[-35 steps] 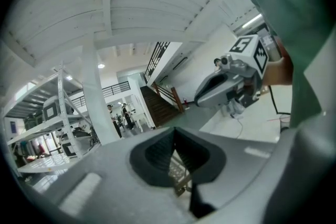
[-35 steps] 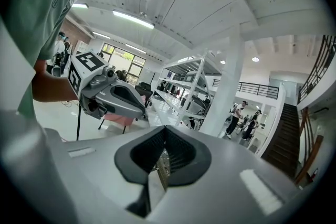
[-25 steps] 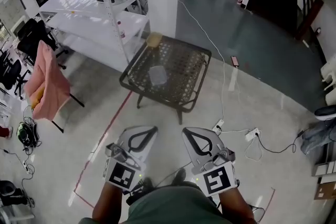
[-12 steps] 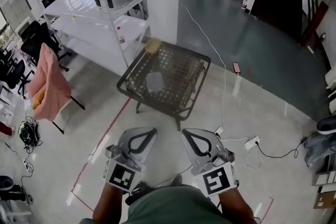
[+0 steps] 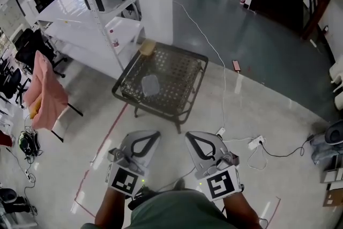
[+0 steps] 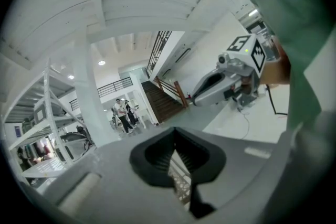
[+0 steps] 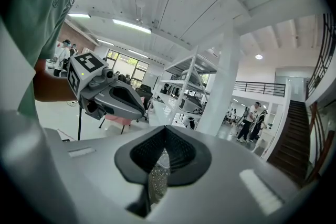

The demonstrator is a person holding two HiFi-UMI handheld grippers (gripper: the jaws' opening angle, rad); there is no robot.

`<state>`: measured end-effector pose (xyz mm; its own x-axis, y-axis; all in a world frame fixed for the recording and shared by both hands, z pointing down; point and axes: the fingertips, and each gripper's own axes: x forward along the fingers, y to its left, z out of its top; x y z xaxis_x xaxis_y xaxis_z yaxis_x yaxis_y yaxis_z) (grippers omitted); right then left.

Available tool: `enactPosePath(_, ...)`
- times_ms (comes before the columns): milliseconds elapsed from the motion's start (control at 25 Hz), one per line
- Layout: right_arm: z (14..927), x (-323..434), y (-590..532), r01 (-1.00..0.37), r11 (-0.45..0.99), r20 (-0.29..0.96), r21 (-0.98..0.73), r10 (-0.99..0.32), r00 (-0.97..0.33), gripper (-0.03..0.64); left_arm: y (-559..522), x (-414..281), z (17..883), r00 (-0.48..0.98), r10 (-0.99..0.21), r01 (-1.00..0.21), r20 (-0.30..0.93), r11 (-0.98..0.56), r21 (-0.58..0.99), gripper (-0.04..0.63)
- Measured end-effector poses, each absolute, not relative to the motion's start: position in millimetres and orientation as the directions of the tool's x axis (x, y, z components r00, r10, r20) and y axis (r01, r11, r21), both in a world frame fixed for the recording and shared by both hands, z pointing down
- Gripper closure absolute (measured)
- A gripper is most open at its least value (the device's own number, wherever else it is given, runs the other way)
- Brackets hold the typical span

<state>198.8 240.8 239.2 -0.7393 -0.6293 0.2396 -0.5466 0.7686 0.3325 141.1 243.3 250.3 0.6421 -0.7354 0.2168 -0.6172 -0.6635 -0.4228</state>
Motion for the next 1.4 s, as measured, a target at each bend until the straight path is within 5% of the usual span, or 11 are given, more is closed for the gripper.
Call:
enactPosePath(480, 247.2, 192.4, 206.3, -0.591, 0.742, 0.231, 0.317, -0.665, -0.71, 0.611, 209.7, 136.0, 255.5, 0.678, -0.701, -0.577, 0.224, -0.695, -0.429, 0.592)
enactPosePath(1400, 235.2, 29.3, 92.5, -0.733, 0.578, 0.301, 0.358, -0.815, -0.496, 0.611, 72.8, -21.5, 247.0, 0.854, -0.493, -0.403, 0.169, -0.83, -0.386, 0.592)
